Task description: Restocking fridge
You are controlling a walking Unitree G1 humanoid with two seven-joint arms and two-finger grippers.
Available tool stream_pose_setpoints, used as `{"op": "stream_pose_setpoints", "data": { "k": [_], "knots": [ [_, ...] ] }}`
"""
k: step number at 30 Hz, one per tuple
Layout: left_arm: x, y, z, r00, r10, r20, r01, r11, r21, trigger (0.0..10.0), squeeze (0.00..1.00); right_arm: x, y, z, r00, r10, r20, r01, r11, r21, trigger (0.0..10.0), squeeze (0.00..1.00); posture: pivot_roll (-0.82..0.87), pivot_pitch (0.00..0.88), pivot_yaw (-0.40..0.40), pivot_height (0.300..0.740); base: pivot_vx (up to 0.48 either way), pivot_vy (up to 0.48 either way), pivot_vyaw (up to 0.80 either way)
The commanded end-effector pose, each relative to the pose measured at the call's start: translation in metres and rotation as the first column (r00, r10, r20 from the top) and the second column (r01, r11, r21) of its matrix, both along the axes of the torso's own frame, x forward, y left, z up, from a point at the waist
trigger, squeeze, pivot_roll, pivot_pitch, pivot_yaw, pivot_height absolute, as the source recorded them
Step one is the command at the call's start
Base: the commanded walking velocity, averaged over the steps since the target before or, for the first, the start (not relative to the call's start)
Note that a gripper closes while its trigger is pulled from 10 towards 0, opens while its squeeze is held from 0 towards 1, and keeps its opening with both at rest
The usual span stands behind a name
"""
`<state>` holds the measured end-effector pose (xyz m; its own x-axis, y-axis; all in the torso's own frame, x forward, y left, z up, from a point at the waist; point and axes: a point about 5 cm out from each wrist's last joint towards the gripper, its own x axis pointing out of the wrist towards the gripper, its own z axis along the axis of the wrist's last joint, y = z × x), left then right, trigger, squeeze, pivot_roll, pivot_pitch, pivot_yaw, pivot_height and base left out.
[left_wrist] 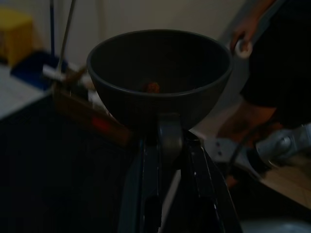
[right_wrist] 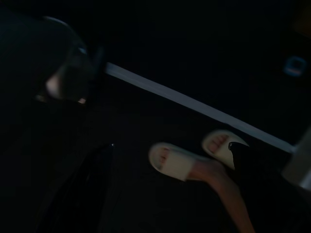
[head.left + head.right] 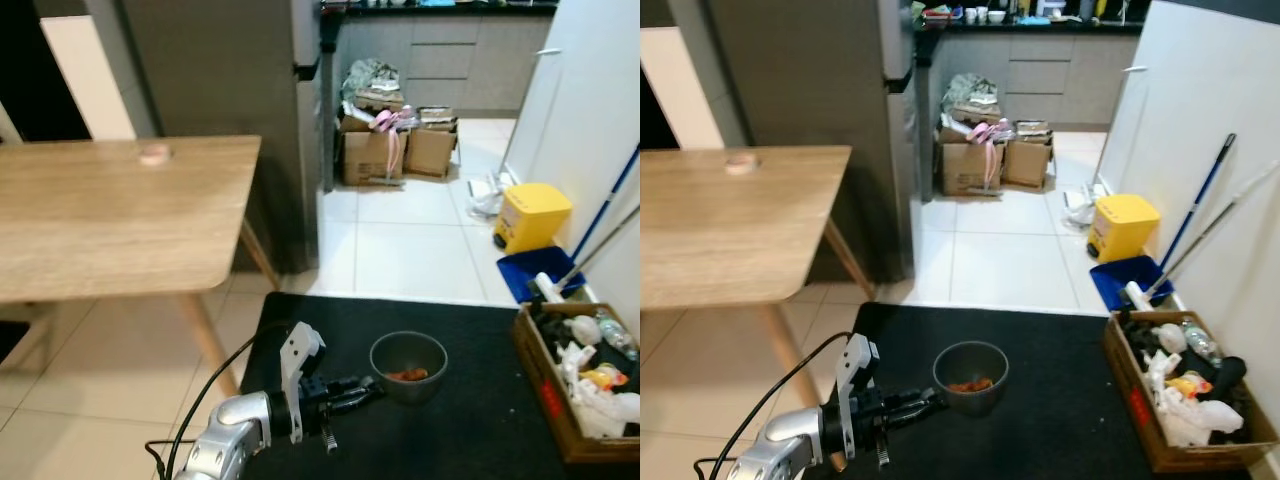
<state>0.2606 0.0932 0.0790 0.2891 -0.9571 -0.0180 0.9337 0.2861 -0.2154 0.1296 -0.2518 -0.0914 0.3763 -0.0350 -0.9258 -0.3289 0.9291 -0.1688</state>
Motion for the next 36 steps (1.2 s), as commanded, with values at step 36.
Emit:
{"op": "stream_pose_setpoints", "data": {
  "k": [36],
  "knots": [
    [-0.007,0.083,-0.090,0.781,0.555,-0.285,-0.483,0.827,0.287,10.0,0.00,-0.003,0.012,-0.005,0.998,-0.065,0.011,0.065,0.998,-0.018,10.0,0.00,-0.09,0.000,0.043,0.740,0.000,-0.206,0.00]
  ]
}}
